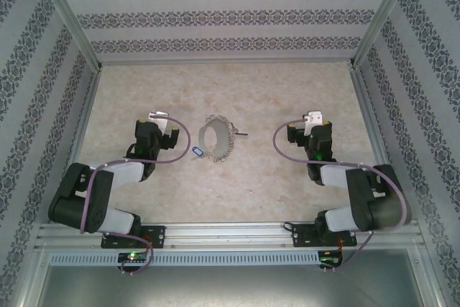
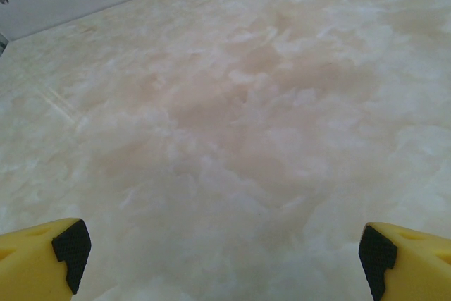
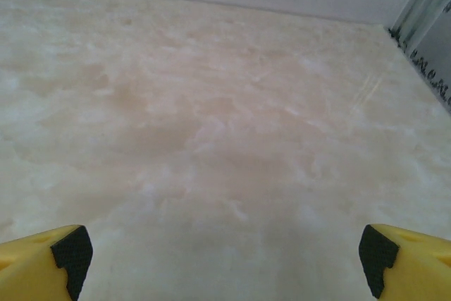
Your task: Put the keys on the keyring
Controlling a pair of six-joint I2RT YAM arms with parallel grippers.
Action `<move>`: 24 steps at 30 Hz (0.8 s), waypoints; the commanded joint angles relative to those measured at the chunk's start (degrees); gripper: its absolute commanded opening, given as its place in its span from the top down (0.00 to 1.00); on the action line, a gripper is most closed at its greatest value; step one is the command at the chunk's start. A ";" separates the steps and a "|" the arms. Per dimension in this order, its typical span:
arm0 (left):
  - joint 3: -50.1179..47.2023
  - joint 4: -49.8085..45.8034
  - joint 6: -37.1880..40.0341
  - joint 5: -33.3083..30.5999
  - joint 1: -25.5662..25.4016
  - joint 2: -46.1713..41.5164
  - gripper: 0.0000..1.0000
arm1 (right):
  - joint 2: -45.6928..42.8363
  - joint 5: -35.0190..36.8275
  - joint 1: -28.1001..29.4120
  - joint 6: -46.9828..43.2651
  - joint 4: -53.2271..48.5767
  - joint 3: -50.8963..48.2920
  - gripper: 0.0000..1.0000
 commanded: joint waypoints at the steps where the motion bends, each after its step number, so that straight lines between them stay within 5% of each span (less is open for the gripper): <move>1: -3.55 13.08 -2.23 3.34 3.55 1.43 0.01 | 6.55 -5.12 -1.85 1.39 18.84 -2.15 0.02; 6: -1.48 17.36 -6.23 12.26 9.66 9.08 0.01 | 5.61 -4.11 -2.76 3.21 7.94 2.44 0.02; 7: -0.22 10.63 -7.23 12.00 10.24 6.87 0.01 | 5.50 -4.32 -3.30 3.76 6.91 2.46 0.02; 24: 0.56 10.43 -8.84 9.74 10.74 7.72 0.01 | 4.49 -5.13 -4.10 4.28 1.76 5.40 0.02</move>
